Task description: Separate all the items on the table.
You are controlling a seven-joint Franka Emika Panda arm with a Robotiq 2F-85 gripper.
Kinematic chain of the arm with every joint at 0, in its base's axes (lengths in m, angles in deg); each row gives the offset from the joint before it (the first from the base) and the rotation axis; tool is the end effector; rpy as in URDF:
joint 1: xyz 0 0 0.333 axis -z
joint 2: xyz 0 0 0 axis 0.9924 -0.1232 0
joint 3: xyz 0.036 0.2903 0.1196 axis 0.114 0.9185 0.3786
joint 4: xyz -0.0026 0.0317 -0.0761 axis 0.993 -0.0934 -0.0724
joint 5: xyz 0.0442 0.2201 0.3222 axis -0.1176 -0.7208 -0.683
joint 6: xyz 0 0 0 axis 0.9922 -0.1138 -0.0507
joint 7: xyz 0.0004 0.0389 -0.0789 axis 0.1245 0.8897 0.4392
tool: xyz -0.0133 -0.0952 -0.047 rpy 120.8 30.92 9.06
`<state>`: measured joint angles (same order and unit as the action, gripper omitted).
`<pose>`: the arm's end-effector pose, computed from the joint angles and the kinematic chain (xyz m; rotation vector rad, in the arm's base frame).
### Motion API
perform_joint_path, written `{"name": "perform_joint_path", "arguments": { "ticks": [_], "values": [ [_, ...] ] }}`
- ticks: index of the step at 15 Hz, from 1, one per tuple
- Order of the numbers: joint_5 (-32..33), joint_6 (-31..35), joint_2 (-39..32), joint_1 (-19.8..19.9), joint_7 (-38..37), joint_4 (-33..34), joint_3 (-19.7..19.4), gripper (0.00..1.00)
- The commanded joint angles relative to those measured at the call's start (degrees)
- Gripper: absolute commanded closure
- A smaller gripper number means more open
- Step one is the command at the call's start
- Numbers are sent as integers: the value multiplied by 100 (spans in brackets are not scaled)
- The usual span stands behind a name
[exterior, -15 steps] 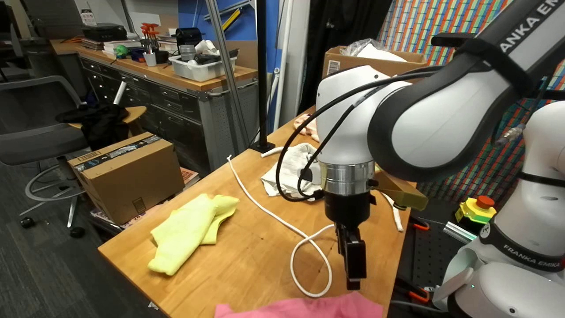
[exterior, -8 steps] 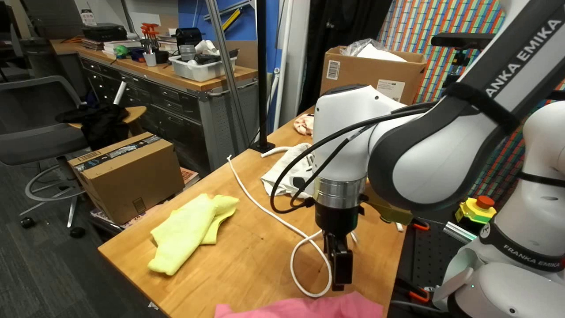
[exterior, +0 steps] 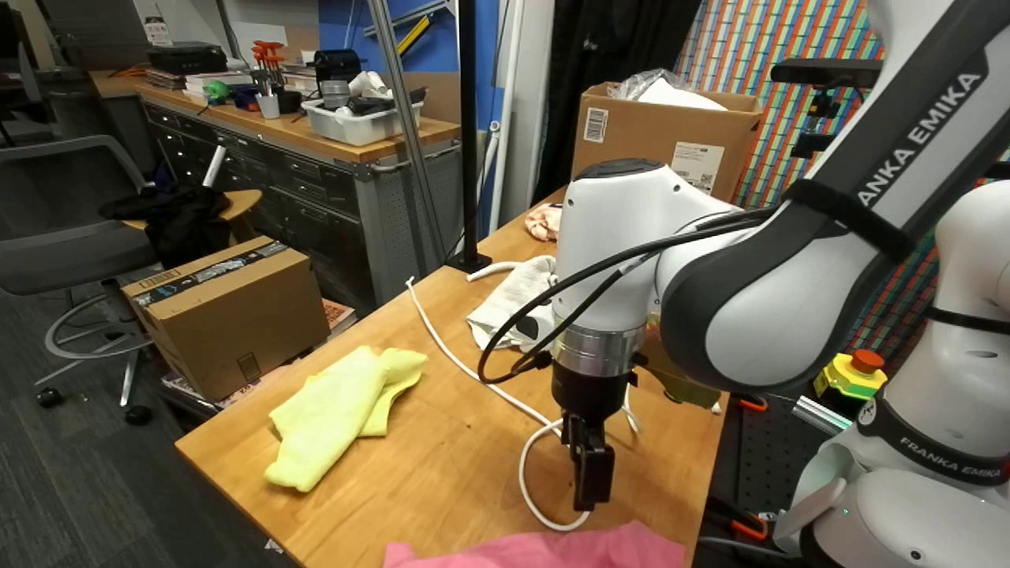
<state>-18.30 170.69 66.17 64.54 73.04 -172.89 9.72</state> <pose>0.3609 0.2210 0.2324 -2.8882 -0.8389 0.0300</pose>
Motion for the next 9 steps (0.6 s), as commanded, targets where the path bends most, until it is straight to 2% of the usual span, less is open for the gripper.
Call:
{"name": "perform_joint_path", "arguments": {
  "ticks": [1, 9],
  "values": [
    [514, 371, -101, 128, -360, -21, 55, 0],
    [1243, 363, -182, 301, -769, -10, -6, 0]
  ]
}}
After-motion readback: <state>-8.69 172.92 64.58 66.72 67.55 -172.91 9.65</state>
